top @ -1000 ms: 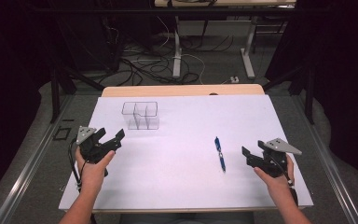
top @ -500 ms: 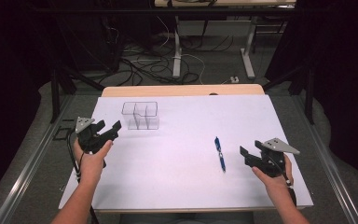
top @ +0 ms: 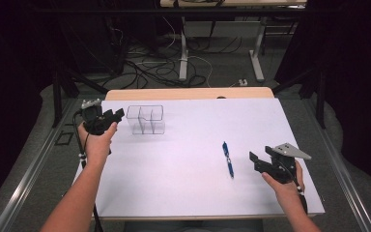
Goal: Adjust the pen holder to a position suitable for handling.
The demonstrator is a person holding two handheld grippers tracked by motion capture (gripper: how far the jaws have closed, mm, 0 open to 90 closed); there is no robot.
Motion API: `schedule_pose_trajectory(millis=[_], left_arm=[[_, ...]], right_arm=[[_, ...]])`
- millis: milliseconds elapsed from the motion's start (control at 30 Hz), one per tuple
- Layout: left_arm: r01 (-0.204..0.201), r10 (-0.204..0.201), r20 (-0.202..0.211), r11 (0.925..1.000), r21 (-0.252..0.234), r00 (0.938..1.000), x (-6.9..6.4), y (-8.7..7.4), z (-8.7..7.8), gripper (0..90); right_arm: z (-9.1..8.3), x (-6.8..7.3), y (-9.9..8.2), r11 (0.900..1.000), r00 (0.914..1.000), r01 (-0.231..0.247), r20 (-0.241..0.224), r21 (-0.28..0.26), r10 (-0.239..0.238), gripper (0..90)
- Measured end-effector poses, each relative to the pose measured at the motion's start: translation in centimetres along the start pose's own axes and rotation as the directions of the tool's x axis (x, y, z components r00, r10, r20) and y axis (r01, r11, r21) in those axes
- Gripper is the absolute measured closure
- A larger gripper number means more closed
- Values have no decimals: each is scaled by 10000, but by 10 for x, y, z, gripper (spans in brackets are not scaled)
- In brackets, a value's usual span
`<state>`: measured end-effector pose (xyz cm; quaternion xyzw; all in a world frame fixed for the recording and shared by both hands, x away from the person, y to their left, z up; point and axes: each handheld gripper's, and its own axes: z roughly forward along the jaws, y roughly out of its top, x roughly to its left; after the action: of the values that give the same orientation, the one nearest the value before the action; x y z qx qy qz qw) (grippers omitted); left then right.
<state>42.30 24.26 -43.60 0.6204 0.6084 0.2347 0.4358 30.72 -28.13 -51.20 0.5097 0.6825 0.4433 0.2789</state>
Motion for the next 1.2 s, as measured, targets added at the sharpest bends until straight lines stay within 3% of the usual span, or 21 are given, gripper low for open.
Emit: schedule_pose_trajectory(millis=[167,267,433,533,633,1000,1200], left_arm=[[30,-20,-203,9986,526,9998,-3,16,16,585],[172,-145,-255,9938,1102,9996,-5,23,30,617],[-85,254,-749,9762,2166,9969,-6,32,48,670],[-210,425,-840,9700,2421,9956,-7,33,55,684],[-24,281,-848,9573,2891,9960,-8,32,63,712],[-14,504,-1393,9435,3313,9890,-8,26,82,756],[150,467,-1576,9292,3694,9864,-7,23,89,776]], right_arm=[[0,-3,0,10000,10000,-92,27,-23,92,323],[0,-4,-1,9997,9996,-249,128,-8,249,315],[0,-5,-1,9992,9992,-397,-23,-37,397,308],[-1,-6,-2,9995,9995,-321,78,-19,321,306],[-1,-7,-2,9995,9995,-303,53,75,303,305],[-1,-8,-2,9996,9997,-239,-24,114,239,305],[0,-7,-3,9995,9995,-303,-75,109,304,304]])
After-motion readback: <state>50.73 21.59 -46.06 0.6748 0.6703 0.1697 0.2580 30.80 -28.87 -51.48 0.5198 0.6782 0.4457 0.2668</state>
